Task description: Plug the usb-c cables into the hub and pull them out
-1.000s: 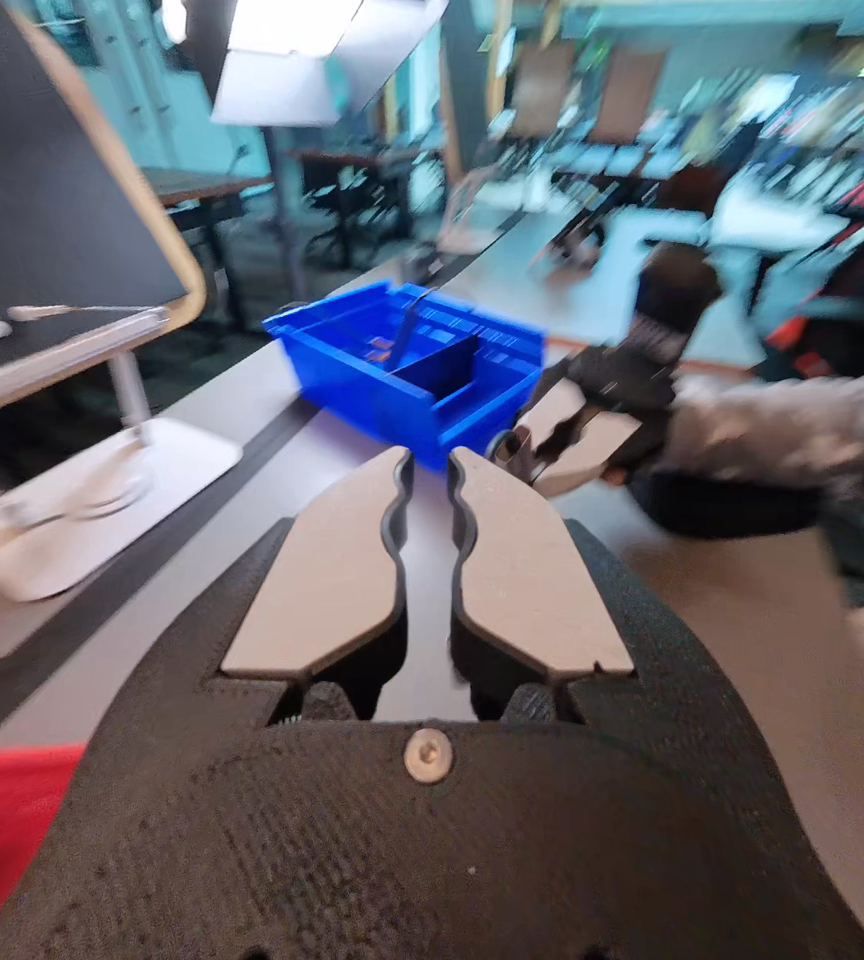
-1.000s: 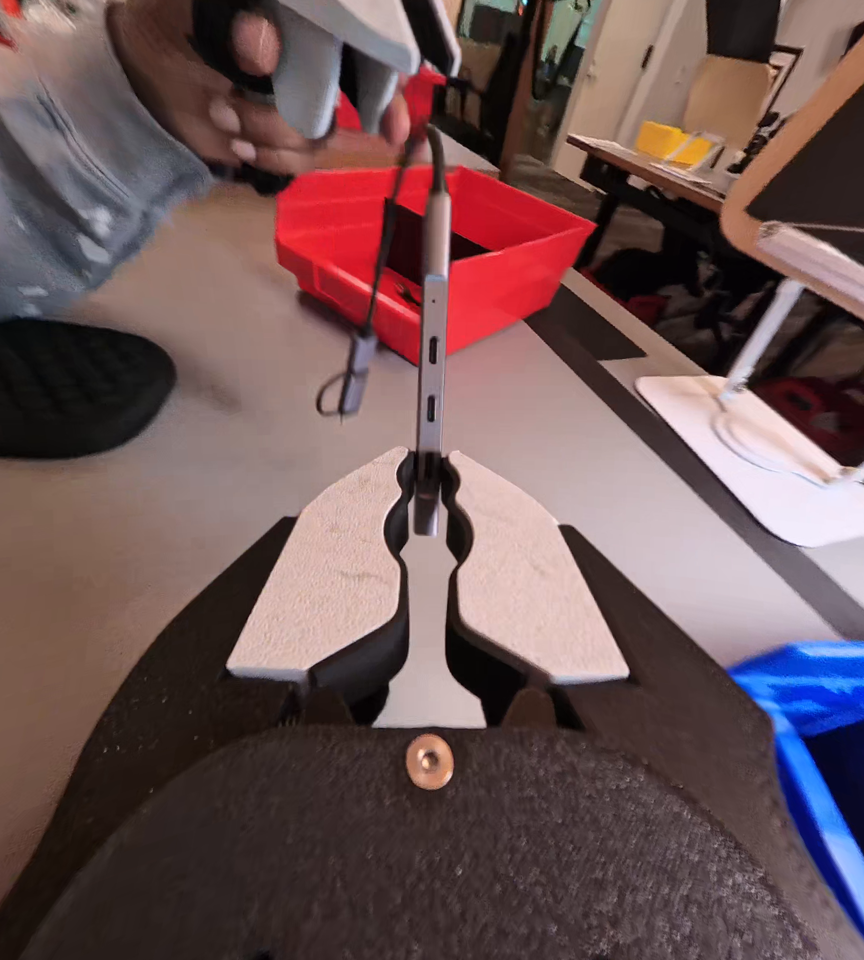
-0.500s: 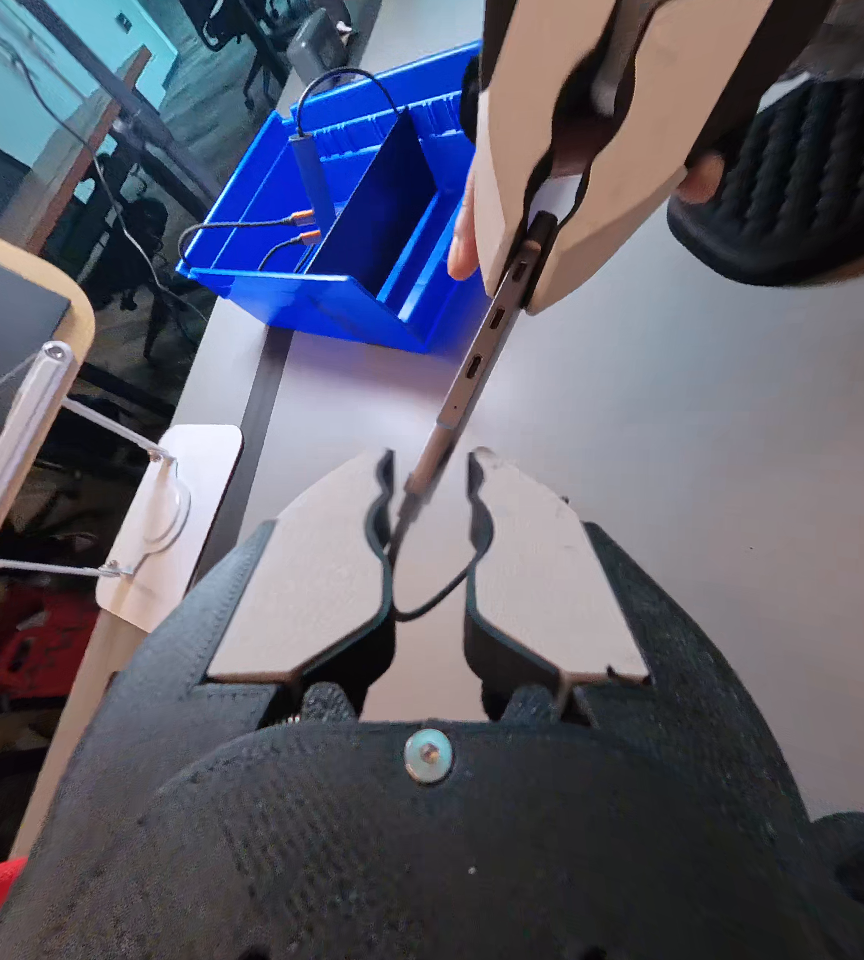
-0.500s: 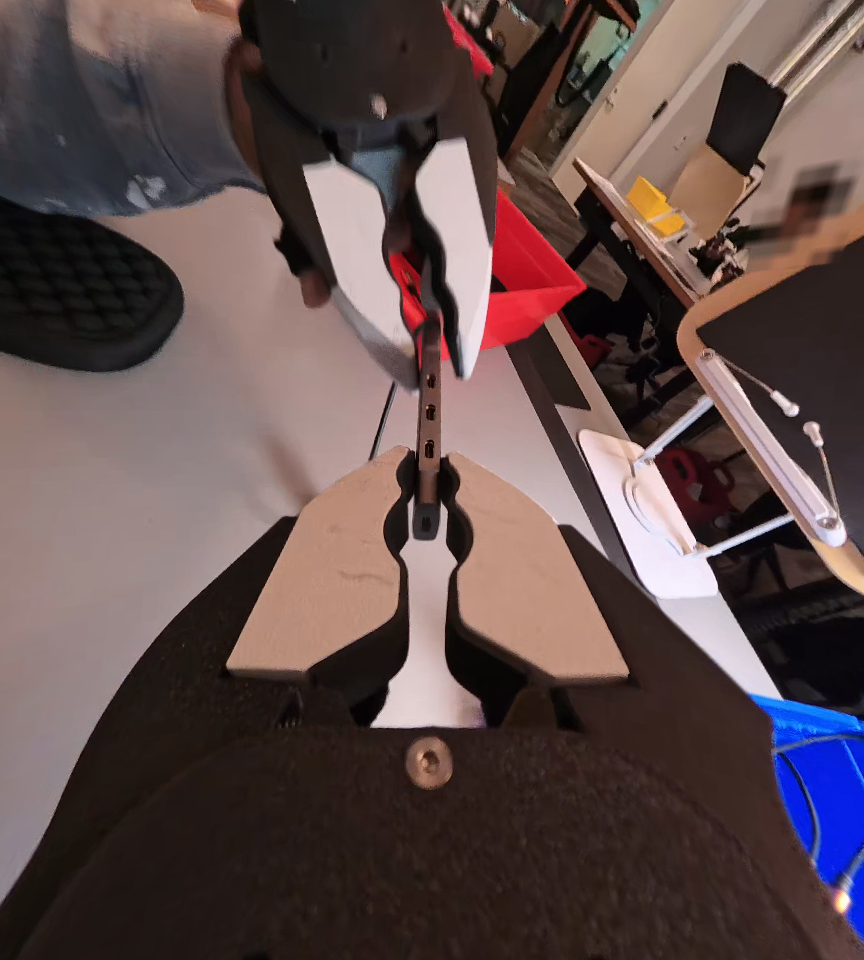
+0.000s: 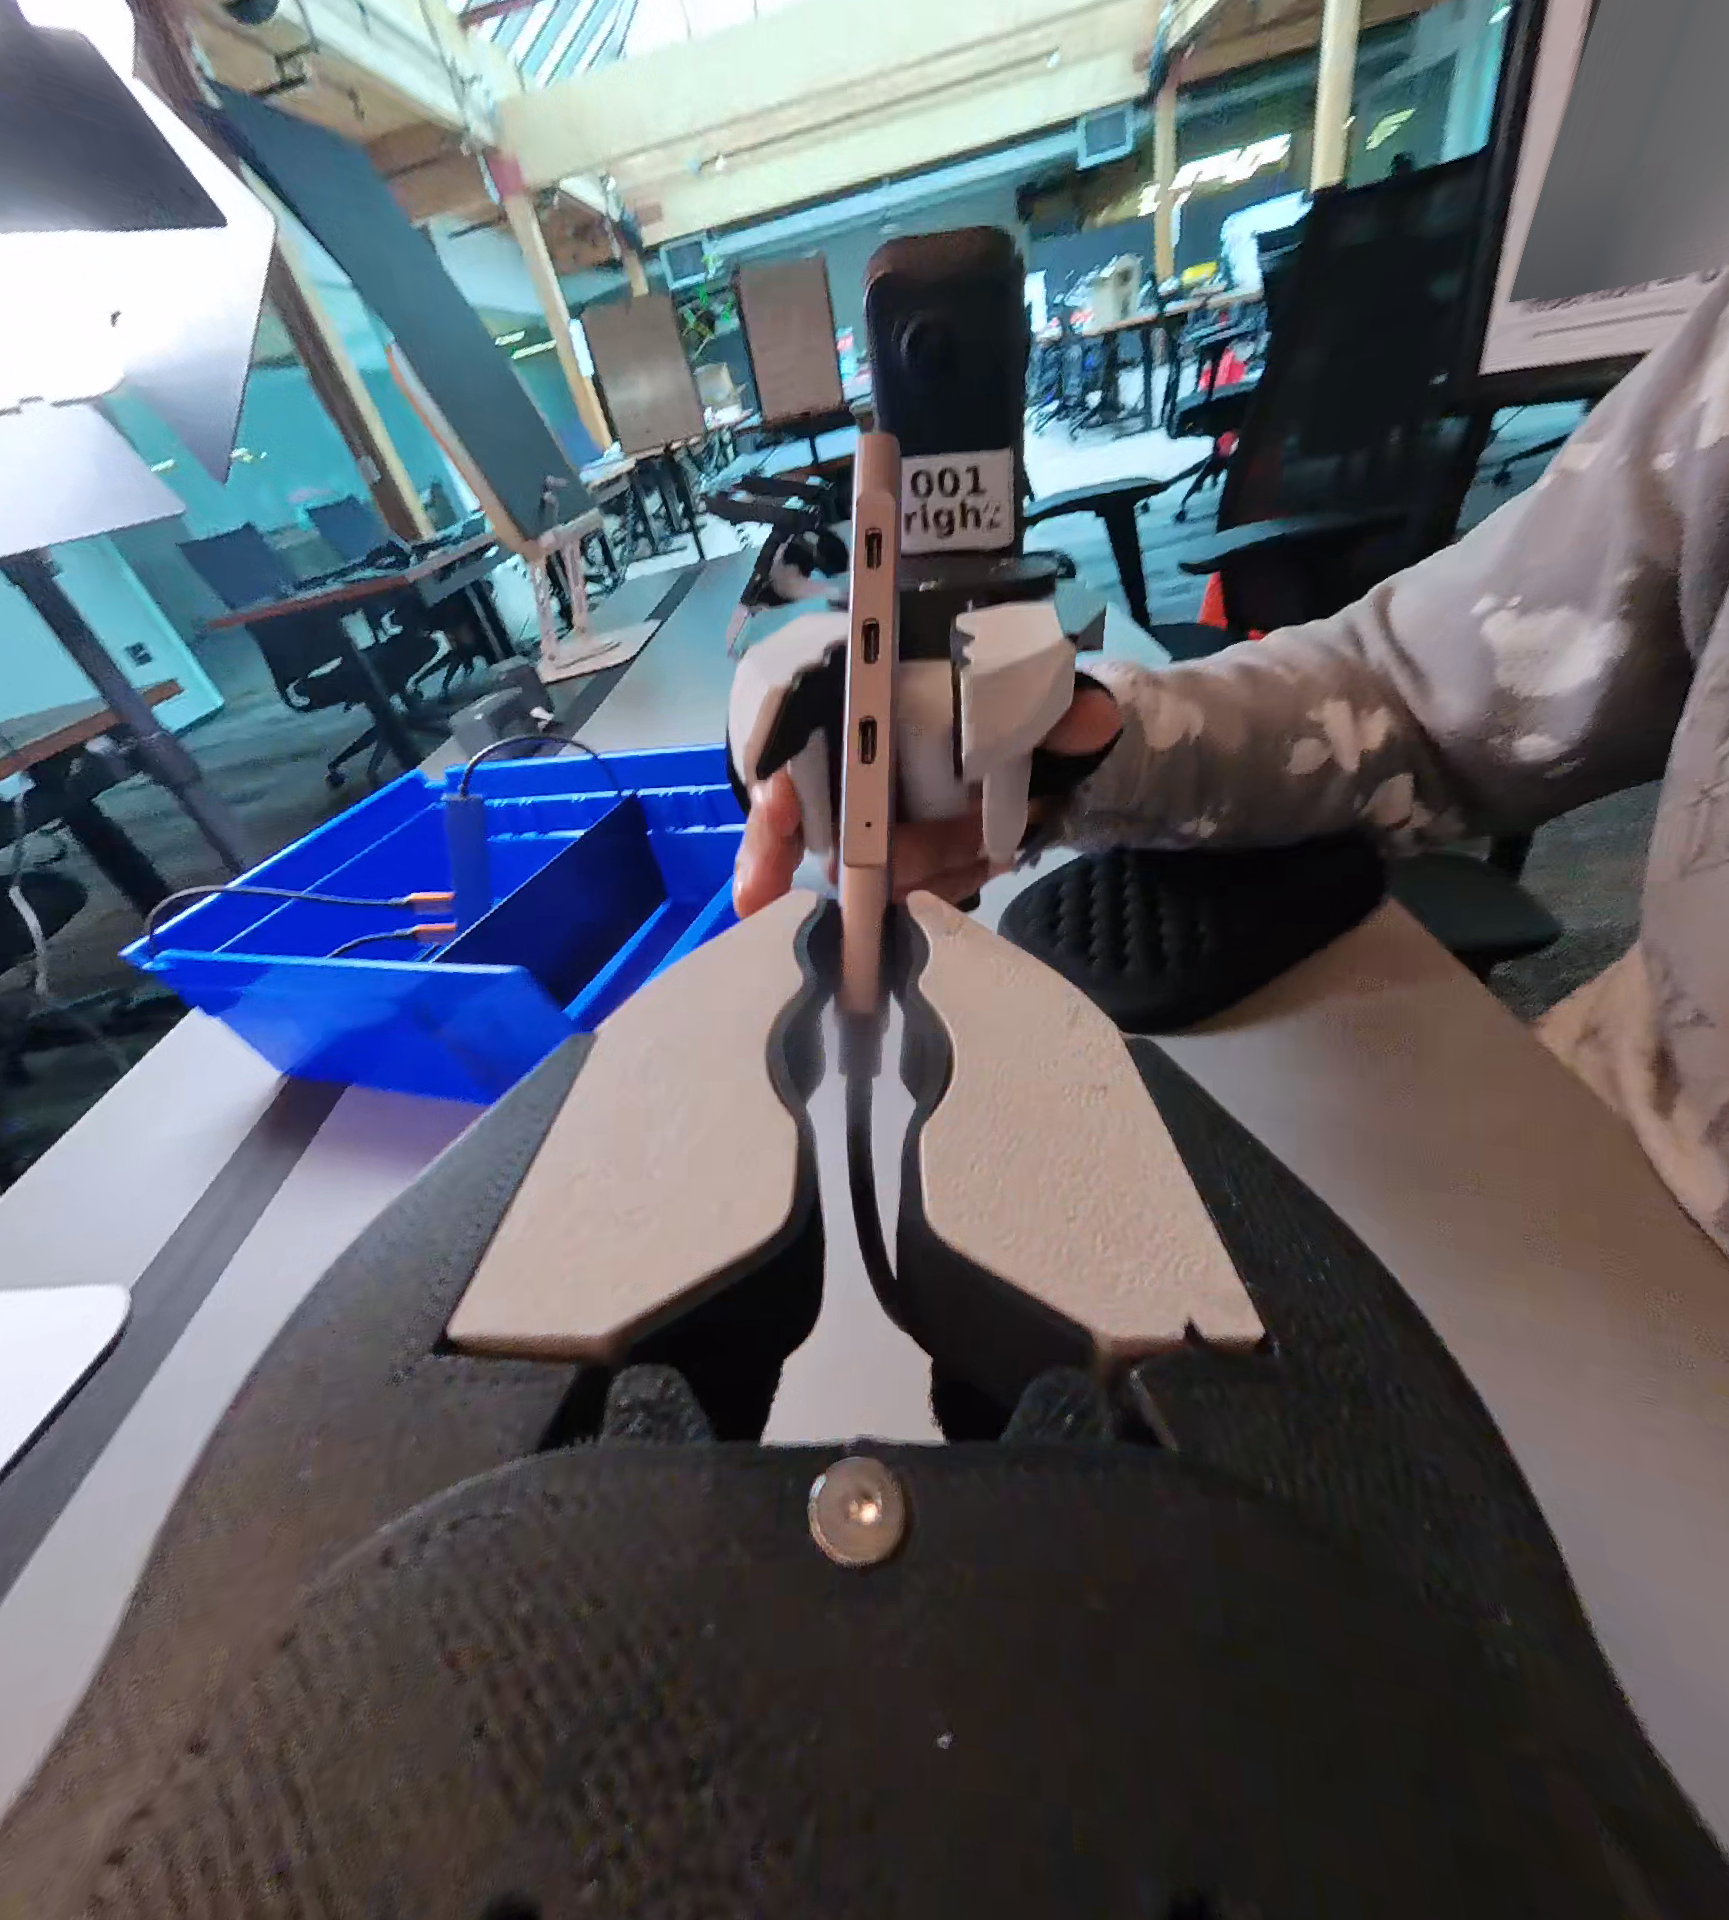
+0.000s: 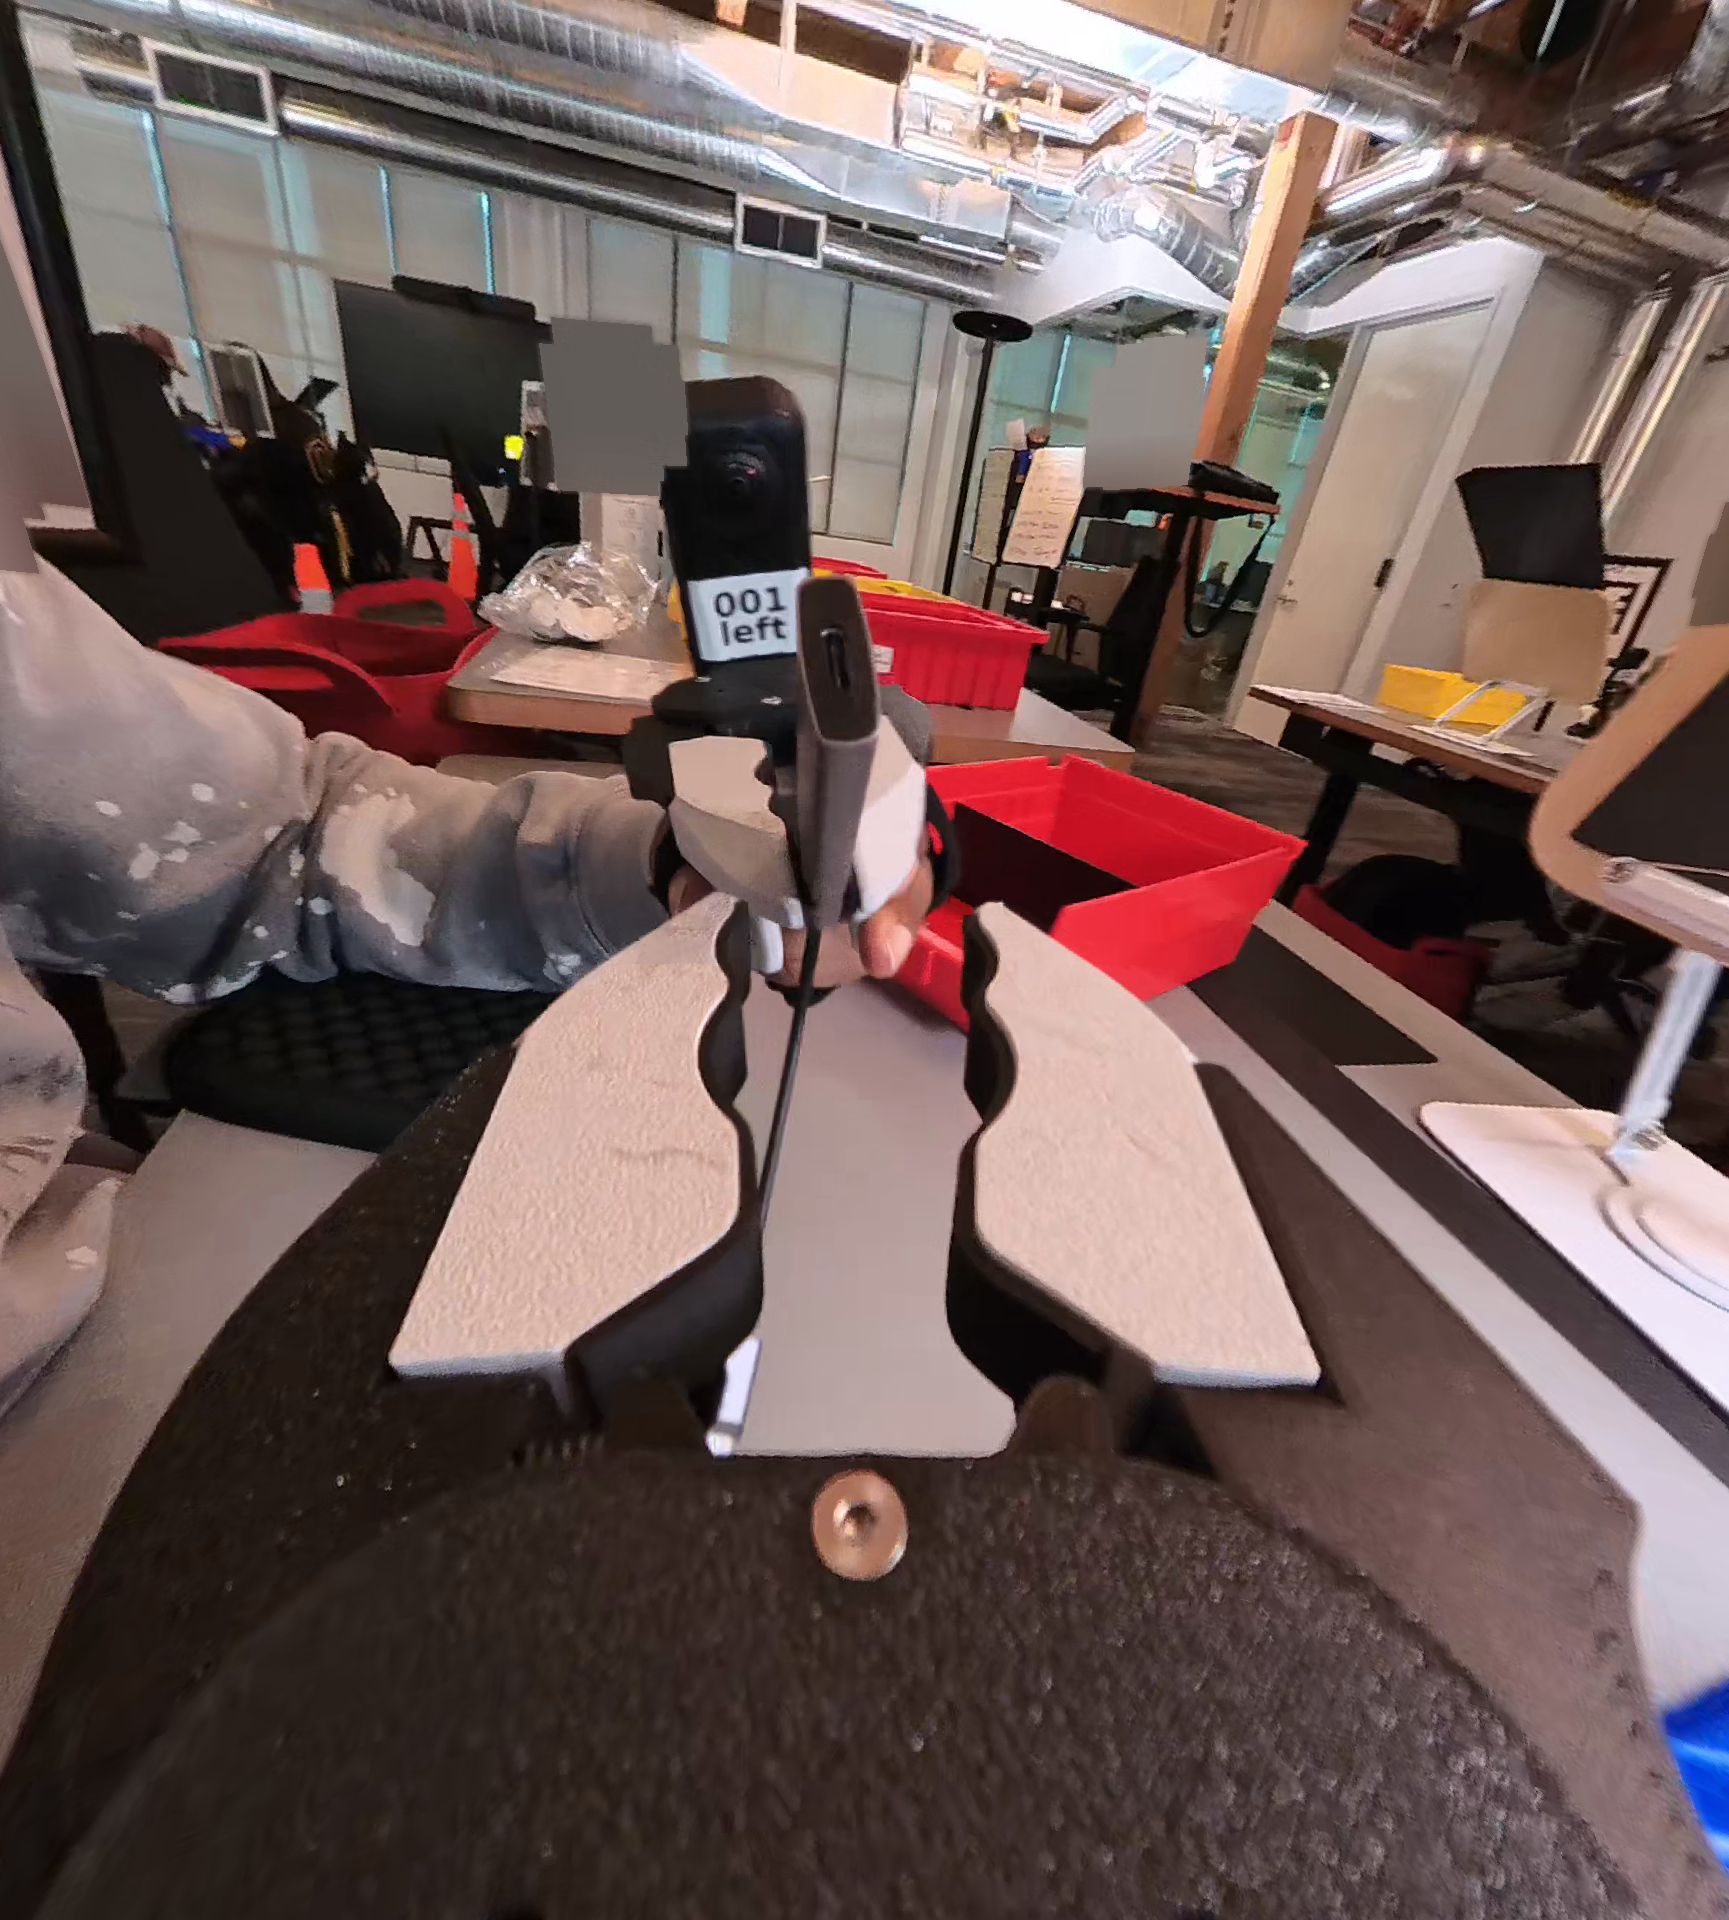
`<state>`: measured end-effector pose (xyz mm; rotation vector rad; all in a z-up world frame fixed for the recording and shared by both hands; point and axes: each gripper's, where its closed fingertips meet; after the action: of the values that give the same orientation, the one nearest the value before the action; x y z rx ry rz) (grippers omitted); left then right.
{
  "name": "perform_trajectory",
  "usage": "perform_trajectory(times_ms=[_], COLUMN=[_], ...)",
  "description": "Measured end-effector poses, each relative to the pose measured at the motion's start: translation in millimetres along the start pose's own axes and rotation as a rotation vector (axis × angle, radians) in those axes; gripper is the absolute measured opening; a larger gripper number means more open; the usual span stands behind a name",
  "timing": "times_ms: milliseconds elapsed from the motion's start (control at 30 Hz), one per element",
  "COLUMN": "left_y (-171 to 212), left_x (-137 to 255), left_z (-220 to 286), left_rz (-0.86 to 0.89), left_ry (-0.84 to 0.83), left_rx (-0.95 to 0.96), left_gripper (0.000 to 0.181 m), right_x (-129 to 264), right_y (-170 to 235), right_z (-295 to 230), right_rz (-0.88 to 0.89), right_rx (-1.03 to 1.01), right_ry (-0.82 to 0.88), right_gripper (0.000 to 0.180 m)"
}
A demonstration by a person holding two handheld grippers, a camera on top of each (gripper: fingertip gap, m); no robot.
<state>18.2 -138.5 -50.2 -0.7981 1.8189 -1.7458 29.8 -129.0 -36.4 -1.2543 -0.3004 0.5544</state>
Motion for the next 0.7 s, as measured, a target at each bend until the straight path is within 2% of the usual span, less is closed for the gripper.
perform_trajectory(times_ms=[67, 133, 467, 567, 700], left_y=[4, 10, 26, 7, -10], left_x=[-5, -9, -10, 14, 88], left_z=[5, 7, 5, -17, -81], left_rz=[0.013, 0.002, -0.105, -0.101, -0.208], left_ry=[0.028, 0.033, 0.041, -0.058, -0.369], left_rx=[0.009, 0.011, 0.055, 0.071, 0.1], left_gripper=[0.01, 0.01, 0.012, 0.026, 0.034], right_x=[-8, -11, -10, 1, 21], right_y=[2, 3, 14, 8, 5], right_z=[-9, -13, -17, -6, 20], right_rz=[-0.009, -0.024, -0.103, -0.09, -0.089], right_rx=[0.042, 0.085, 0.195, 0.186, 0.176], right_ry=[-0.013, -0.013, -0.003, 0.037, 0.132], right_gripper=[0.031, 0.013, 0.009, 0.009, 0.009])
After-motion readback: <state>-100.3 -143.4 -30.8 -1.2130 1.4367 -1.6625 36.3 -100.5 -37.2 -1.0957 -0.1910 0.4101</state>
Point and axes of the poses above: each gripper's, where its closed fingertips meet, x back along the fingers, y out of its underside, z = x × y across the jaws, and after that the axes turned 9 degrees about x, right-handed
